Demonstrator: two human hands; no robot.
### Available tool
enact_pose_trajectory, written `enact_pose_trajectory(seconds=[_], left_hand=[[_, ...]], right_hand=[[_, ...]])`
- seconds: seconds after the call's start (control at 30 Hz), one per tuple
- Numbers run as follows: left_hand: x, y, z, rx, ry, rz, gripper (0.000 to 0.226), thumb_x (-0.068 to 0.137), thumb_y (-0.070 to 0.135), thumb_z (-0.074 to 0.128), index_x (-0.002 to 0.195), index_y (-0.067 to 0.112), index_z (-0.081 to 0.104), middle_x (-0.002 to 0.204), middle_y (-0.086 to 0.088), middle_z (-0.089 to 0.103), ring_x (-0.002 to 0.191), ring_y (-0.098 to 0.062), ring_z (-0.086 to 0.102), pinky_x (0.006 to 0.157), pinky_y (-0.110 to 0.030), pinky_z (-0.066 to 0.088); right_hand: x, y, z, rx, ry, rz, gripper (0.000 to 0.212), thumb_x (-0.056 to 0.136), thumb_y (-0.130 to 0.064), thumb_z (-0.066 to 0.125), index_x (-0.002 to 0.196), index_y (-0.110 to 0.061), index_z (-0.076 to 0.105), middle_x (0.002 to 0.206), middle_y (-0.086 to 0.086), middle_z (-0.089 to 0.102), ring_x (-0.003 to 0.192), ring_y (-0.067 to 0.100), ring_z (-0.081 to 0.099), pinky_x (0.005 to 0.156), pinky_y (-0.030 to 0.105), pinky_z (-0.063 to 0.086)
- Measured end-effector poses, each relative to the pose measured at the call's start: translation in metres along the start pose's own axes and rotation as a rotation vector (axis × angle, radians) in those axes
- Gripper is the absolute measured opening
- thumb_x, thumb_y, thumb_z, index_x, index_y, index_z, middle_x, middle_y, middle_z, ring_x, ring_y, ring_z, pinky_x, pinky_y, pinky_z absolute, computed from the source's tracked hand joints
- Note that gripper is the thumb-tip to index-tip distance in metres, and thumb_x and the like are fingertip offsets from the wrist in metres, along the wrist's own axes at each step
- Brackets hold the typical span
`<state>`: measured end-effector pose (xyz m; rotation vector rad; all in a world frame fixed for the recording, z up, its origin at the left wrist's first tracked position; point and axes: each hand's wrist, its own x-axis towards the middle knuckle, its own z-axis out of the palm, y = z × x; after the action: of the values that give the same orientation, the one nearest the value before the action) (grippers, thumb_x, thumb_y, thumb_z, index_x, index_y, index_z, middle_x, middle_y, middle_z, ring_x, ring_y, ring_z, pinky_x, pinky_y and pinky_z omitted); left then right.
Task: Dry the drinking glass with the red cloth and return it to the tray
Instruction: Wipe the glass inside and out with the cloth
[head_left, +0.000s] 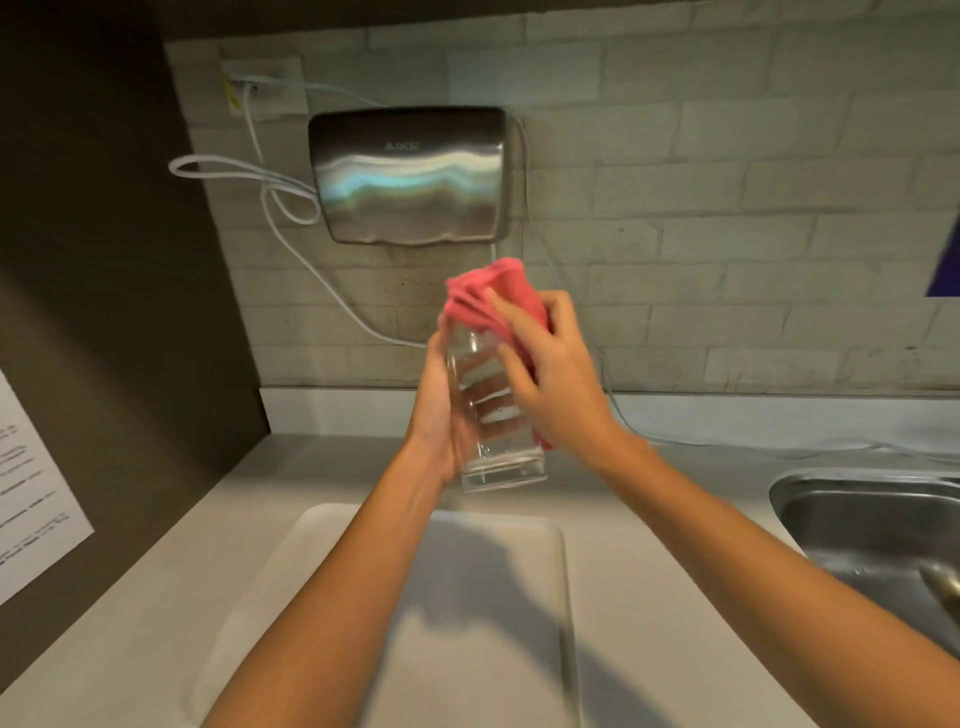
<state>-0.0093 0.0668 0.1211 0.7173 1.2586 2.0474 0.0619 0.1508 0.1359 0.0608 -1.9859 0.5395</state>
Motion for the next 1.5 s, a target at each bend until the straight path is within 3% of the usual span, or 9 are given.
enact_pose_trajectory(seconds=[0.13,0.33,0.57,0.67,0.8,1.0,1.23,1.37,1.5], left_hand=[[0.001,0.008,-0.015,-0.084,-0.002,0.025,0.08,0.077,0.07,0.047,0.12,0.003,0.054,0.081,-0.01,0.062,0.074,-0.024,0.059,0.075,-0.04,0.051],[0.0,0.003,-0.004,0.069,-0.042,-0.007,0.065,0.085,0.069,0.032,0.088,0.016,0.069,0.067,-0.005,0.071,0.06,-0.02,0.068,0.059,-0.033,0.055],[-0.002,0.006,-0.017,-0.029,-0.014,-0.001,0.065,0.08,0.071,0.033,0.088,0.012,0.062,0.074,-0.008,0.063,0.067,-0.019,0.063,0.055,-0.027,0.056],[-0.004,-0.001,-0.02,-0.076,0.025,-0.038,0.083,0.079,0.077,0.032,0.105,0.007,0.069,0.09,-0.013,0.071,0.075,-0.025,0.07,0.068,-0.033,0.057],[-0.004,-0.007,-0.015,-0.116,0.108,-0.06,0.092,0.074,0.08,0.033,0.118,0.006,0.064,0.11,-0.017,0.069,0.099,-0.031,0.066,0.091,-0.045,0.05],[-0.001,-0.009,-0.01,0.113,0.301,0.058,0.06,0.089,0.065,0.03,0.112,0.02,0.062,0.089,-0.004,0.067,0.046,-0.007,0.057,0.043,-0.018,0.045],[-0.007,-0.011,-0.001,0.072,0.2,-0.026,0.047,0.083,0.067,0.042,0.108,0.032,0.059,0.112,-0.007,0.068,0.095,-0.029,0.07,0.074,-0.044,0.058],[-0.007,-0.014,0.005,0.033,0.065,-0.084,0.04,0.086,0.064,0.041,0.092,0.033,0.066,0.086,-0.009,0.075,0.074,-0.022,0.072,0.081,-0.048,0.054],[0.002,-0.013,-0.012,-0.062,0.058,-0.056,0.058,0.087,0.065,0.039,0.109,0.016,0.061,0.083,-0.008,0.072,0.067,-0.016,0.071,0.058,-0.03,0.057]], right_hand=[[-0.055,-0.002,-0.006,-0.113,-0.287,-0.352,0.036,0.093,-0.024,0.045,0.128,-0.018,0.049,0.112,0.017,0.05,0.097,0.027,0.049,0.066,0.042,0.051],[-0.011,0.005,-0.013,0.027,-0.03,-0.069,0.04,0.086,-0.008,0.051,0.127,-0.01,0.053,0.103,0.006,0.039,0.089,0.005,0.04,0.085,0.003,0.033],[-0.049,0.0,-0.01,0.03,-0.271,-0.294,0.039,0.09,-0.021,0.05,0.128,-0.013,0.051,0.109,0.012,0.045,0.1,0.018,0.046,0.086,0.018,0.04],[-0.051,0.004,-0.004,0.263,-0.121,0.053,0.039,0.091,-0.019,0.05,0.13,-0.02,0.048,0.103,0.002,0.043,0.092,-0.005,0.046,0.085,0.005,0.035],[-0.035,-0.004,0.001,0.417,-0.034,0.286,0.033,0.095,-0.018,0.049,0.125,-0.031,0.052,0.105,0.005,0.047,0.092,0.002,0.052,0.087,0.009,0.039],[-0.042,0.004,0.0,0.425,0.021,0.358,0.035,0.09,-0.029,0.051,0.125,-0.035,0.053,0.102,-0.008,0.045,0.075,0.012,0.054,0.08,0.037,0.049],[-0.033,0.006,0.0,0.271,0.083,0.268,0.041,0.09,-0.011,0.057,0.13,-0.017,0.05,0.098,-0.005,0.042,0.09,-0.016,0.047,0.083,0.0,0.033],[-0.018,0.007,0.0,0.139,0.032,0.2,0.04,0.09,-0.011,0.056,0.129,-0.017,0.052,0.103,0.001,0.041,0.088,-0.007,0.046,0.083,0.002,0.034],[-0.054,0.005,-0.009,0.068,-0.231,-0.121,0.039,0.089,-0.023,0.049,0.127,-0.016,0.053,0.109,0.009,0.044,0.101,0.018,0.046,0.09,0.02,0.039]])
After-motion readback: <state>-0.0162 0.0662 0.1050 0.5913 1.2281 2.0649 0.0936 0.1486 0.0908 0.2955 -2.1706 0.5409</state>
